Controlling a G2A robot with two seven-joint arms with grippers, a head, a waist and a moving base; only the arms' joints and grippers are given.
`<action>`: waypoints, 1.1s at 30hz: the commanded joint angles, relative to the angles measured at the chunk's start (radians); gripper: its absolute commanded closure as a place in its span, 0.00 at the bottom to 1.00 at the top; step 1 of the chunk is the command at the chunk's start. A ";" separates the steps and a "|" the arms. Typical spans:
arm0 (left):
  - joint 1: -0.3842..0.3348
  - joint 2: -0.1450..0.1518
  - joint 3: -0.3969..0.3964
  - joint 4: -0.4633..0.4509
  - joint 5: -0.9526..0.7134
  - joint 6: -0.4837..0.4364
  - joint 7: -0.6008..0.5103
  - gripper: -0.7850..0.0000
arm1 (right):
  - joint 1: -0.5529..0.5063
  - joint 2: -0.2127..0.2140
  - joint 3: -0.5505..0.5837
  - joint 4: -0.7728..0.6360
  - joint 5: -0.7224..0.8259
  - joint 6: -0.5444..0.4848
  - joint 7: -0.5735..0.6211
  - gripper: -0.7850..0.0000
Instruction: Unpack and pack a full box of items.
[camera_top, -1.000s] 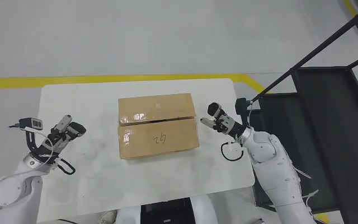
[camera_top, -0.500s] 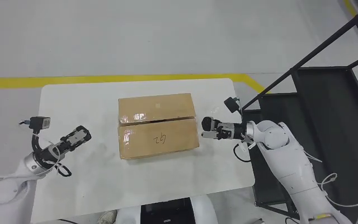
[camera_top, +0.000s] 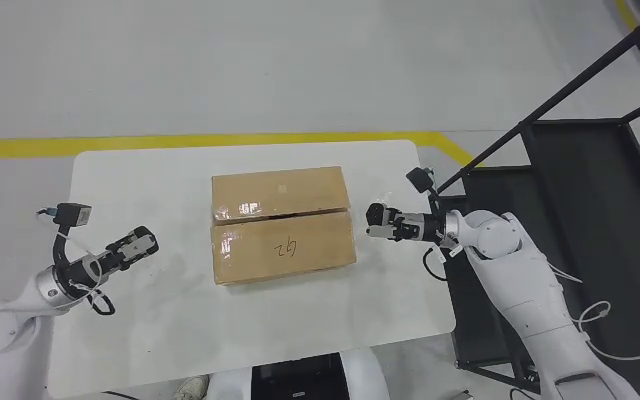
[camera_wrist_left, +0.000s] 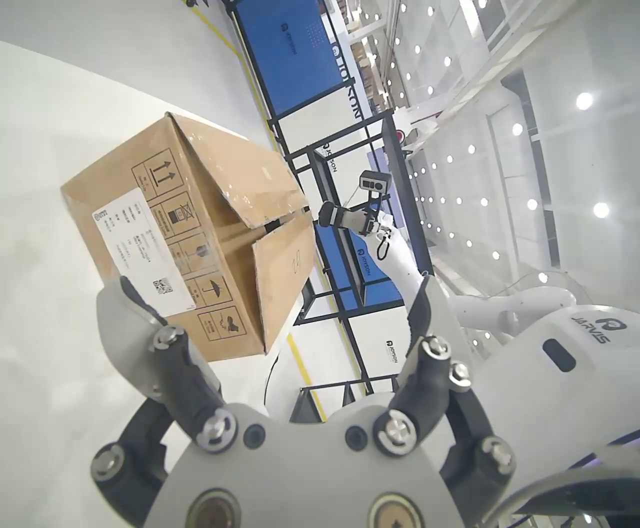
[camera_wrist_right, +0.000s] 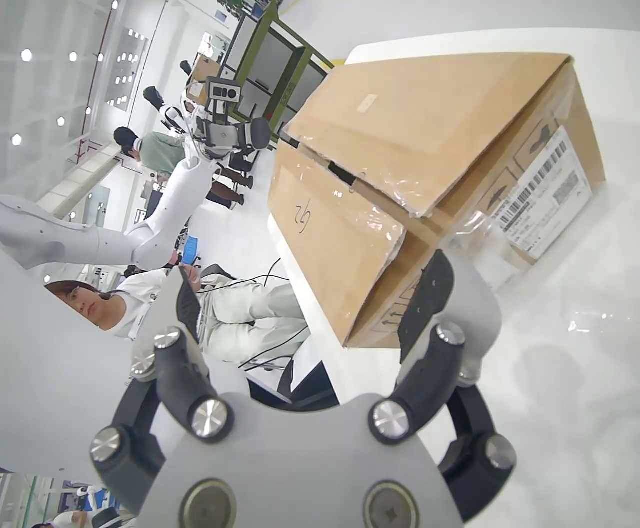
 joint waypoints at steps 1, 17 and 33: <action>0.000 0.000 0.000 0.000 0.000 0.000 0.000 0.00 | 0.000 0.000 0.000 0.000 0.000 0.000 0.000 0.00; 0.000 0.000 0.000 0.000 0.000 0.000 0.000 0.00 | 0.178 -0.014 -0.151 0.117 0.007 0.093 0.093 0.00; 0.000 0.000 0.000 0.000 0.000 0.000 0.000 0.00 | 0.248 0.008 -0.302 0.109 0.160 0.152 0.152 0.00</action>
